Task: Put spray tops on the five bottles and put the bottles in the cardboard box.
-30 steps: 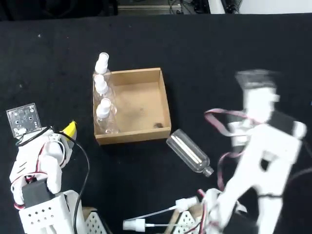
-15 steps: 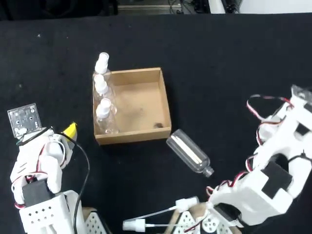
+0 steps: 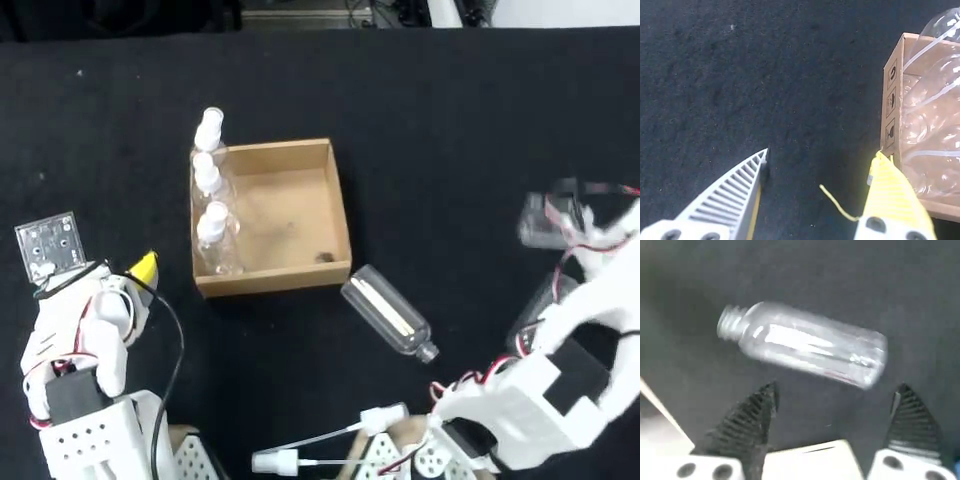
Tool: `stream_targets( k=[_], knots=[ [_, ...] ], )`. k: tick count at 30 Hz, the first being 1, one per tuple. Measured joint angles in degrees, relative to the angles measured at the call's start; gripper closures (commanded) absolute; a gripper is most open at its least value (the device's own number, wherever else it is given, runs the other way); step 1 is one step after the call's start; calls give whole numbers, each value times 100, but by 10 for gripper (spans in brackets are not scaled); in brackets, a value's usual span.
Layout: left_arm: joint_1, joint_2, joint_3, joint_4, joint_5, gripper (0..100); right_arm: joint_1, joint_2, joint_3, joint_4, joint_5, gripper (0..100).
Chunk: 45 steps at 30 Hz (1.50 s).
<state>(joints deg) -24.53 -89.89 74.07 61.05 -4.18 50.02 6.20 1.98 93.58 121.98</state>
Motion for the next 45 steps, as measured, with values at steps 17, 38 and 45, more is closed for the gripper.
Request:
stream_targets(
  k=[17,38,45],
  knots=[
    [0,0,0,0,0,707,70,0,3059,-3385,2251,709],
    [0,0,0,0,0,707,-501,-70,2892,-3182,-6136,624],
    [0,0,0,0,0,707,-756,-62,2004,-1978,-6057,671]
  ],
)
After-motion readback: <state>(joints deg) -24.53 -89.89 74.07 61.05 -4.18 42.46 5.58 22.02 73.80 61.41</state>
